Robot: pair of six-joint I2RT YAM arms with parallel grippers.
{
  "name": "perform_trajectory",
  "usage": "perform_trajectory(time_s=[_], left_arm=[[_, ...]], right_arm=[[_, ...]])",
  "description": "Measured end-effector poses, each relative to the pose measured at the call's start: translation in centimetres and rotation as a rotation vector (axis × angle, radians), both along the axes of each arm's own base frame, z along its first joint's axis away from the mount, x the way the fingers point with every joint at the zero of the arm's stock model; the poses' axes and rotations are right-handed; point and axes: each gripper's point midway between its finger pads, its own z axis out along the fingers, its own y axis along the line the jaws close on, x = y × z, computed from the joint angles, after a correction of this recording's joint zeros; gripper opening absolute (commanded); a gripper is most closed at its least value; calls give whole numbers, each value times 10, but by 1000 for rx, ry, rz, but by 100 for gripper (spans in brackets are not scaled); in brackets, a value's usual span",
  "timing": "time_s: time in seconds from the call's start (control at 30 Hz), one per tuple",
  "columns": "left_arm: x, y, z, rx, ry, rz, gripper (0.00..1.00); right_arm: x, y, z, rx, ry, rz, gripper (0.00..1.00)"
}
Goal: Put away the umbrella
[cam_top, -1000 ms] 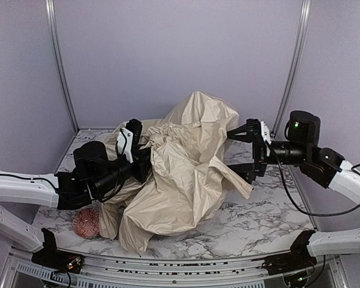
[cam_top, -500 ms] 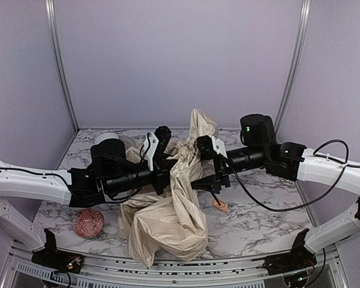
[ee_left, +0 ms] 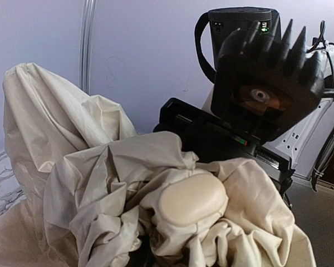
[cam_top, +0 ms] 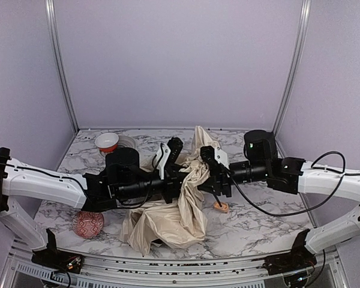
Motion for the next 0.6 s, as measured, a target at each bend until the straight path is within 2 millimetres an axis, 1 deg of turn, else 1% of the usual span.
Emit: perform_trajectory(time_s=[0.07, 0.1, 0.17, 0.23, 0.3, 0.37, 0.47, 0.53, 0.6], left_arm=[[2, 2, -2, 2, 3, 22, 40], [1, 3, -2, 0, -1, 27, 48], [1, 9, -4, -2, 3, 44, 58], [4, 19, -5, -5, 3, 69, 71], [8, 32, -1, -13, -4, 100, 79], [8, 45, 9, -27, -25, 121, 86], [6, 63, 34, -56, -67, 140, 94], [0, 76, 53, -78, -95, 137, 98], [-8, 88, 68, -90, -119, 129, 99]], right_arm=[[3, -2, -4, -7, -6, -23, 32], [5, -3, -8, -12, -6, -36, 30], [7, -6, -15, -14, -3, -55, 26], [4, -11, -22, -18, 10, -56, 24], [4, -16, -28, -14, 21, -64, 23], [8, -24, -27, 5, 23, -83, 23], [18, -37, -24, 26, 20, -132, 22], [24, -44, -21, 41, 12, -160, 21], [28, -48, -17, 54, 0, -178, 21]])
